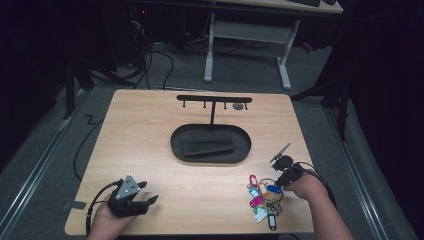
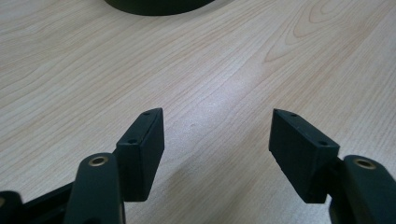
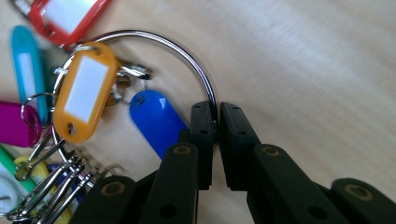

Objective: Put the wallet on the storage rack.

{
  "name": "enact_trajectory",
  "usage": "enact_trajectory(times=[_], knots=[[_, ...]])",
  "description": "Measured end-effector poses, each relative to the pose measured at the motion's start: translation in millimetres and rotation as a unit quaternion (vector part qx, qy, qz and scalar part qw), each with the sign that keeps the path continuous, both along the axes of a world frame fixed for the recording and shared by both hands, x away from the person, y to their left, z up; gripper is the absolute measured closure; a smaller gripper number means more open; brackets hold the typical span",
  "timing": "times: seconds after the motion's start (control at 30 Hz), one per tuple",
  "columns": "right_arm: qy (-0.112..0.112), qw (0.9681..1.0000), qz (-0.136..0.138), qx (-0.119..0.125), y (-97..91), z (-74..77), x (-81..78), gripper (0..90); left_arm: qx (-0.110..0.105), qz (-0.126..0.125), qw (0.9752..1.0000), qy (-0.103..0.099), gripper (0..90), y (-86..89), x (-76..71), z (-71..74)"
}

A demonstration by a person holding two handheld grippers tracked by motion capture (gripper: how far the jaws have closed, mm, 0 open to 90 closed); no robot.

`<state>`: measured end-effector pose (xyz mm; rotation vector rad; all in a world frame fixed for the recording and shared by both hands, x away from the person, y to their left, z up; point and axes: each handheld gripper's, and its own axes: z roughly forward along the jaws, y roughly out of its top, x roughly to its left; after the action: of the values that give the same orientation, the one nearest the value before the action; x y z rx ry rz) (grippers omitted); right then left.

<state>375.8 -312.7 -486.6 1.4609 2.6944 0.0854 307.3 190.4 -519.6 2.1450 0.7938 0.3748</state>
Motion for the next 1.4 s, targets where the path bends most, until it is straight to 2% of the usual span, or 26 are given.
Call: enact_trajectory(times=[0.07,0.13,0.23,0.27,0.43,0.57,0.6,0.67,0.73,0.83,0.97,1.23,1.4], knots=[[0.005,1.0000,0.007,-0.003,1.3,0.1,-4.9,84.1,-0.001,-0.001,1.0000,-0.002,36.3,-0.2,-0.5,0.3],[0.009,0.9998,0.016,0.000,4.0,0.3,-6.7,78.0,0.000,0.000,1.0000,-0.002,36.3,0.3,-0.6,0.4],[0.007,0.9994,0.033,0.001,7.1,0.4,-2.7,74.0,-0.004,0.003,1.0000,0.001,36.3,1.7,0.2,0.5],[0.013,0.9995,0.028,0.006,8.9,0.0,-0.8,74.4,-0.003,0.003,1.0000,0.002,36.3,2.1,0.3,0.7],[0.030,0.9991,0.030,0.001,9.0,0.3,5.9,81.9,-0.004,0.003,1.0000,0.003,36.3,3.6,1.1,-0.1],[0.031,0.9986,0.042,-0.002,9.6,-0.1,7.2,86.0,-0.006,0.002,1.0000,0.004,36.3,4.4,1.1,0.3],[0.035,0.9989,0.031,-0.006,11.5,0.8,5.9,86.2,-0.005,0.002,1.0000,0.004,36.3,4.5,1.0,0.4],[0.025,0.9987,0.044,-0.007,10.9,-0.1,5.5,86.4,-0.006,0.002,1.0000,0.002,36.3,4.4,0.7,0.5],[0.019,0.9986,0.044,-0.021,13.9,1.0,3.2,86.4,-0.007,0.001,1.0000,0.003,36.3,4.4,0.5,0.9],[0.005,0.9989,0.043,-0.015,15.1,10.2,1.0,86.3,-0.006,0.000,1.0000,0.005,36.3,3.9,0.8,0.9],[-0.011,0.9989,0.044,-0.014,14.3,29.5,-1.9,86.0,-0.008,-0.001,1.0000,0.005,36.3,2.6,0.4,1.0],[-0.034,0.9982,0.047,-0.014,15.8,60.7,-10.0,86.1,-0.008,-0.004,0.9999,0.004,36.2,1.4,0.0,1.5],[-0.041,0.9979,0.049,-0.012,17.3,73.7,-13.2,86.2,-0.010,-0.005,0.9999,0.003,36.1,2.0,0.1,2.1]])
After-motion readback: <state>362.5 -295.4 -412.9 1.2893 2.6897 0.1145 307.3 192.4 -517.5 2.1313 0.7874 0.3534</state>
